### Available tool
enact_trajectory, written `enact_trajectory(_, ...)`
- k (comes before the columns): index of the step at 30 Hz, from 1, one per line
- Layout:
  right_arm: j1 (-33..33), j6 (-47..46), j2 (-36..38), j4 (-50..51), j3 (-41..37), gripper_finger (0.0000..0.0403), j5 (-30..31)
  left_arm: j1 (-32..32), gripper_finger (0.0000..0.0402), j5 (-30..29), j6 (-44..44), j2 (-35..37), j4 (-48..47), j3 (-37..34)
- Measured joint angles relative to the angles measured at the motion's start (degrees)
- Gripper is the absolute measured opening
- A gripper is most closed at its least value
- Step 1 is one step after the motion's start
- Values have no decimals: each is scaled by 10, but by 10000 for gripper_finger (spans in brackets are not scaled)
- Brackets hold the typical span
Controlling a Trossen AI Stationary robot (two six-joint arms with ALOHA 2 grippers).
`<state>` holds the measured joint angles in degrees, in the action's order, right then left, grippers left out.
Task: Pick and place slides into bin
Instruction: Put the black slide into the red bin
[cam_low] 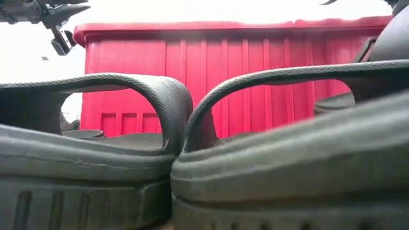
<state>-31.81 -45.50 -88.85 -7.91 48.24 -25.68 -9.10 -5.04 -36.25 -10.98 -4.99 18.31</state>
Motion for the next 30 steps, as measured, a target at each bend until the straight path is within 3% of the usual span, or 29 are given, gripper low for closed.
enact_trajectory(6,-1,8,4,70,29,4,-18,0,31,0,6,0,0,0)
enact_trajectory(19,-19,0,61,59,49,3,-25,0,31,5,2,0,-1,0)
enact_trajectory(24,-11,33,117,67,96,3,61,0,31,13,-20,0,-29,0)
enact_trajectory(30,17,186,158,145,221,3,177,0,31,36,-46,0,-57,0)
